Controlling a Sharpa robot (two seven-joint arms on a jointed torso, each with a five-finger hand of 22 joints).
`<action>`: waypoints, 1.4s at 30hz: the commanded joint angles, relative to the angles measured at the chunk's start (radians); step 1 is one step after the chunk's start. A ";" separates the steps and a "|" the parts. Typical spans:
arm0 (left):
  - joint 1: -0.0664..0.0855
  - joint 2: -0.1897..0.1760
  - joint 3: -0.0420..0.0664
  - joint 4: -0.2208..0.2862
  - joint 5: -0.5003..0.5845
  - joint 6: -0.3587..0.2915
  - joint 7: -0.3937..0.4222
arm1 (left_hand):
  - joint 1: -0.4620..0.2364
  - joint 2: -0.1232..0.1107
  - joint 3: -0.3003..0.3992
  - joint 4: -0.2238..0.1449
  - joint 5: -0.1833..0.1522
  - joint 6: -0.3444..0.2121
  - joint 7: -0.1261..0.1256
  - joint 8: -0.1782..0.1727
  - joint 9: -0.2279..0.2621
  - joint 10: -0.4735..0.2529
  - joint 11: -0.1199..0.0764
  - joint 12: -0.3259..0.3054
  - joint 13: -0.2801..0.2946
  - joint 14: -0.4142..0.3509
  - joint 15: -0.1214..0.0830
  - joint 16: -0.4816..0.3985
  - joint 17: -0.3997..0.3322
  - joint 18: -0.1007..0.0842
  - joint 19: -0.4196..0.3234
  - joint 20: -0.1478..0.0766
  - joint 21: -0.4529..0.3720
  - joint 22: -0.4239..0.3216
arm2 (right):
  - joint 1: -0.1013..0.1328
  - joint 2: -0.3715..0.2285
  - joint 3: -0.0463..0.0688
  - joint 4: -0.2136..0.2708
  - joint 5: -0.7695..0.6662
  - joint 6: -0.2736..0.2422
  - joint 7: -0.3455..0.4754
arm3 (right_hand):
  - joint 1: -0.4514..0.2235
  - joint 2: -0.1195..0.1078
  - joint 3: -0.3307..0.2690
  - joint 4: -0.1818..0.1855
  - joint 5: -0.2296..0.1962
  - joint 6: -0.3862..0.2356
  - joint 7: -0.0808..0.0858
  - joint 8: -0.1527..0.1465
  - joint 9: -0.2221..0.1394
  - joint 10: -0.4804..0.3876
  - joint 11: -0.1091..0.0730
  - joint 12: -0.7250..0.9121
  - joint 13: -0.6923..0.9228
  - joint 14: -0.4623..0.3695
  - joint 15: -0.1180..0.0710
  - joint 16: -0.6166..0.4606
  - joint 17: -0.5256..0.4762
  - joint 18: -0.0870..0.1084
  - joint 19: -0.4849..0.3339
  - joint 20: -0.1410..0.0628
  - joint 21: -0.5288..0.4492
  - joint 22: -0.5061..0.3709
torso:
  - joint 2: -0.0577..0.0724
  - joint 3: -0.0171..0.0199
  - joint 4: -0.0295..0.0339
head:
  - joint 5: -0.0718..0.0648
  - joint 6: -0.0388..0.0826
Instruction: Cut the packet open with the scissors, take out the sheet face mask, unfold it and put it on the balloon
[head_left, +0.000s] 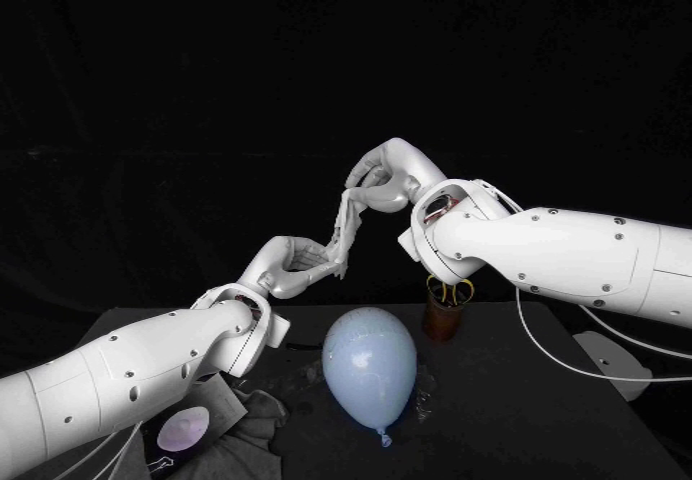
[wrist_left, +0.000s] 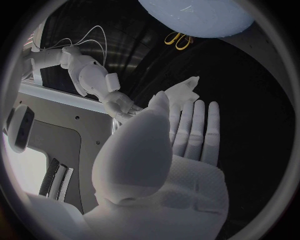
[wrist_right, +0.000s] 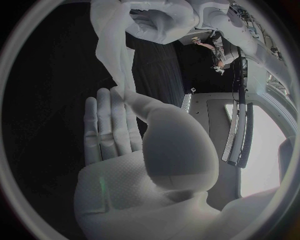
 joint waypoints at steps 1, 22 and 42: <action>0.000 -0.002 0.002 0.006 0.039 0.029 0.023 | -0.004 0.016 0.007 0.001 -0.005 0.011 -0.002 0.006 -0.003 0.011 0.000 0.004 -0.002 0.008 0.000 0.005 0.002 0.007 0.009 -0.001 -0.007 -0.002 | 0.000 -0.001 0.001 -0.005 -0.006 0.003 0.014 | 0.009 -0.004 0.008 -0.003 0.003 0.008 -0.002 0.003 0.001 0.043 -0.038 0.002 0.001 0.004 -0.008 -0.004 0.001 0.008 -0.005 -0.002 0.004 0.001 | 0.001 0.0001 0.0007 | 0.000 -0.002; 0.000 0.005 0.004 0.003 0.111 0.039 0.010 | -0.058 0.011 -0.012 0.004 -0.005 0.012 0.011 -0.018 -0.020 0.032 -0.007 -0.005 -0.012 0.024 -0.008 0.013 0.011 0.011 0.021 -0.002 -0.009 -0.004 | -0.005 -0.010 0.001 0.010 -0.002 0.019 0.021 | 0.008 -0.006 0.010 -0.003 0.003 0.008 -0.002 0.002 0.001 0.044 -0.038 0.000 0.002 0.004 -0.008 -0.005 0.002 0.008 -0.009 -0.002 0.006 0.005 | 0.000 0.0001 0.0000 | 0.003 -0.005; 0.000 0.012 0.004 0.011 0.118 0.025 -0.020 | -0.124 0.000 -0.120 -0.005 -0.005 0.003 0.022 -0.044 -0.036 0.025 -0.005 0.003 -0.006 0.025 -0.007 0.019 0.023 0.012 0.029 -0.002 -0.020 -0.012 | -0.009 -0.010 0.001 0.019 0.002 0.024 0.022 | 0.008 -0.006 0.010 -0.003 0.003 0.008 -0.002 0.002 0.001 0.044 -0.038 0.000 0.002 0.004 -0.008 -0.005 0.002 0.008 -0.009 -0.002 0.006 0.005 | 0.001 -0.0002 0.0001 | 0.004 -0.002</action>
